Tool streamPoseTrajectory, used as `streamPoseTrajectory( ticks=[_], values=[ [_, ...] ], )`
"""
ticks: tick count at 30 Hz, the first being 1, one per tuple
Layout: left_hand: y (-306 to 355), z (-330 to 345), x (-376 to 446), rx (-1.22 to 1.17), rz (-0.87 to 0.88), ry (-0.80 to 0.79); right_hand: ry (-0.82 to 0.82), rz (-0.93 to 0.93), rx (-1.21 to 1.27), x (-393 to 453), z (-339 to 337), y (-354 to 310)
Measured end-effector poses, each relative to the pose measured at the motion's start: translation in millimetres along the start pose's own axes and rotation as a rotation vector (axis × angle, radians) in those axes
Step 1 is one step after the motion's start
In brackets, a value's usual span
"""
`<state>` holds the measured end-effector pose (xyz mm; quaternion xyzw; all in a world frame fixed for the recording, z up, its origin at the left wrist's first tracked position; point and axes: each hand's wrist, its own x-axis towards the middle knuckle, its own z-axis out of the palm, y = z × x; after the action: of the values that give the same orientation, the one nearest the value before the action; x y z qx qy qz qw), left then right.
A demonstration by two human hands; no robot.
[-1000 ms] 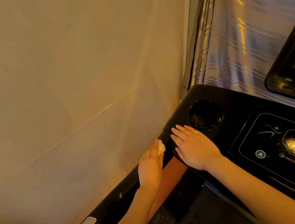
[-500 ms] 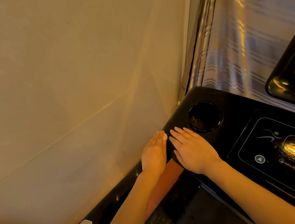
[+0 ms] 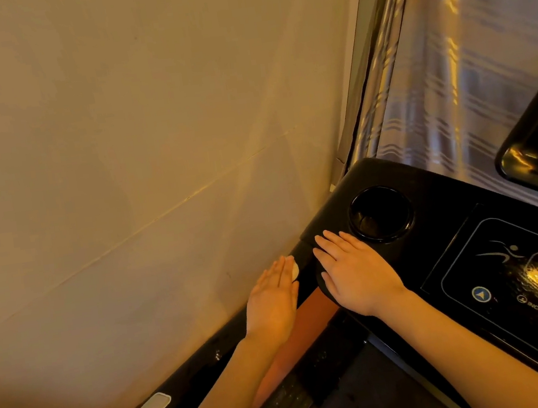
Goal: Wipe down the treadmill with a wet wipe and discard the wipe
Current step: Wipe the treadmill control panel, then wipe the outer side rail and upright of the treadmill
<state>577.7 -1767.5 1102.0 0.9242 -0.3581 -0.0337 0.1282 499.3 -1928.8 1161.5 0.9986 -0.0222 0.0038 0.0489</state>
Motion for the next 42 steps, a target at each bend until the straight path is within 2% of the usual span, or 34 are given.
streamPoseTrajectory(
  ticks=[4,9,17,24,32,38,42],
  values=[
    [-2,-4,-17,0.075,-0.069,-0.038,-0.034,-0.083,0.029,10,-4,6],
    [12,-12,5,0.081,-0.048,-0.098,-0.079,-0.094,0.022,22,-4,3],
    [-6,0,-50,0.213,-0.146,-0.056,-0.075,-0.087,0.030,21,-3,1],
    [16,2,-21,0.131,-0.178,-0.057,-0.087,-0.099,0.028,22,-3,0],
    [-12,-1,-73,0.223,-0.228,-0.011,-0.100,-0.156,0.016,24,-1,-1],
    [10,-1,-39,0.161,-0.259,-0.027,-0.099,-0.168,0.009,26,-1,-3],
    [-2,0,-59,0.212,-0.252,-0.028,-0.111,-0.206,0.020,27,0,0]
  ],
)
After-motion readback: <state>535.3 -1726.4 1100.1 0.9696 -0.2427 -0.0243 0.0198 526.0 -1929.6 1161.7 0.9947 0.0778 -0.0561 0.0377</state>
